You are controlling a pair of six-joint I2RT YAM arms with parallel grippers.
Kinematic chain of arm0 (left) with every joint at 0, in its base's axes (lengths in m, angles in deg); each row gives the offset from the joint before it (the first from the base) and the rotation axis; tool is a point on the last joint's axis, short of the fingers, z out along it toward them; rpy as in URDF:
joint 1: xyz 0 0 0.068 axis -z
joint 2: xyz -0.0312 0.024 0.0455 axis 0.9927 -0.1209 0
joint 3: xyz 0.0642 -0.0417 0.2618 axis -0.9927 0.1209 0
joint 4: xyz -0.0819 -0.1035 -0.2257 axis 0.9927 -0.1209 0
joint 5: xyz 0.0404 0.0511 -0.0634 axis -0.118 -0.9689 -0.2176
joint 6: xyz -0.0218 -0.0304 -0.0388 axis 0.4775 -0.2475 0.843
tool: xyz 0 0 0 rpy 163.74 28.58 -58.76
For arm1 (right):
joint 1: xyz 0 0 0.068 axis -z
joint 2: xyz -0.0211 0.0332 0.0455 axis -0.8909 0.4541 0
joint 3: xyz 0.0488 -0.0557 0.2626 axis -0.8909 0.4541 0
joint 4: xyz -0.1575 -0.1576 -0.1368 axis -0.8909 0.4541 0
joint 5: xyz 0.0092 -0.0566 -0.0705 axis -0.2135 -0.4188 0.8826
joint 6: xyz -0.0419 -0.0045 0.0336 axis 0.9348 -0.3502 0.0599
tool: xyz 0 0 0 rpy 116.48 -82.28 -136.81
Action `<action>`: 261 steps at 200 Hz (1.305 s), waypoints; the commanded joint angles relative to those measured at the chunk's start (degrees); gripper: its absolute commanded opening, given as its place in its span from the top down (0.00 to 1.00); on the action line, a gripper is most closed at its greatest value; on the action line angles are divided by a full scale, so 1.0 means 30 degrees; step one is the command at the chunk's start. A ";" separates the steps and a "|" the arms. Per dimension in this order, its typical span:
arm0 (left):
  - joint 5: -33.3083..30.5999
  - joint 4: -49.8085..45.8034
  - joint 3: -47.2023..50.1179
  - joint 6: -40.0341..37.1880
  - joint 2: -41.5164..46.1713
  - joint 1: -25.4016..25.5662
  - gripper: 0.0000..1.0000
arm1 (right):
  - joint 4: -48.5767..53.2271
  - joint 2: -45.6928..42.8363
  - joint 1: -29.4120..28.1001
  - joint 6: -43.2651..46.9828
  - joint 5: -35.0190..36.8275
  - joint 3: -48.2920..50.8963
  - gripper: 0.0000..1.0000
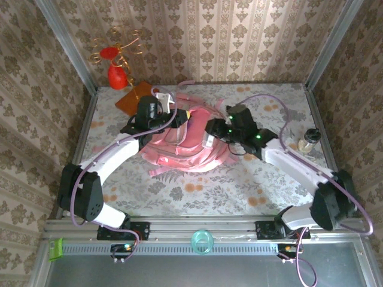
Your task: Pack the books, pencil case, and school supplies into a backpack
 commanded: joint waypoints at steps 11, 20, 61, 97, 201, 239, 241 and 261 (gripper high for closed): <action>0.0134 0.1851 -0.0501 -0.0119 0.0644 0.0046 1.00 | -0.2315 0.3019 -0.0457 -0.2725 -0.0193 -0.2323 0.58; 0.0130 0.1860 -0.0465 -0.0176 0.0739 0.0046 1.00 | -0.2631 0.3784 -0.0491 -0.3101 -0.0194 -0.2758 0.57; -0.0007 0.1721 -0.0424 -0.0305 0.0920 0.0012 1.00 | -0.4153 0.6204 -0.0520 -0.4419 -0.0965 -0.3655 0.40; 0.0015 0.1714 -0.0418 -0.0376 0.1001 -0.0148 1.00 | -0.2606 0.5195 -0.0520 -0.2379 -0.0898 -0.3529 0.27; -0.0817 0.2581 -0.0053 0.0548 0.0537 0.0621 1.00 | -0.0341 0.3096 -0.0345 0.2457 -0.0791 -0.2283 0.53; -0.2618 0.4049 0.1057 0.1142 -0.0007 0.2280 0.96 | 0.2664 -0.1236 0.0273 0.4883 0.3477 0.0661 0.46; -0.2679 0.4114 0.1128 0.1097 -0.0054 0.2377 0.95 | 0.2719 -0.1428 0.0403 0.4878 0.3499 0.0812 0.46; -0.2485 0.3714 0.1185 0.0259 -0.0535 0.3154 0.74 | 0.2785 -0.2591 0.1829 0.4576 0.3084 0.2295 0.48</action>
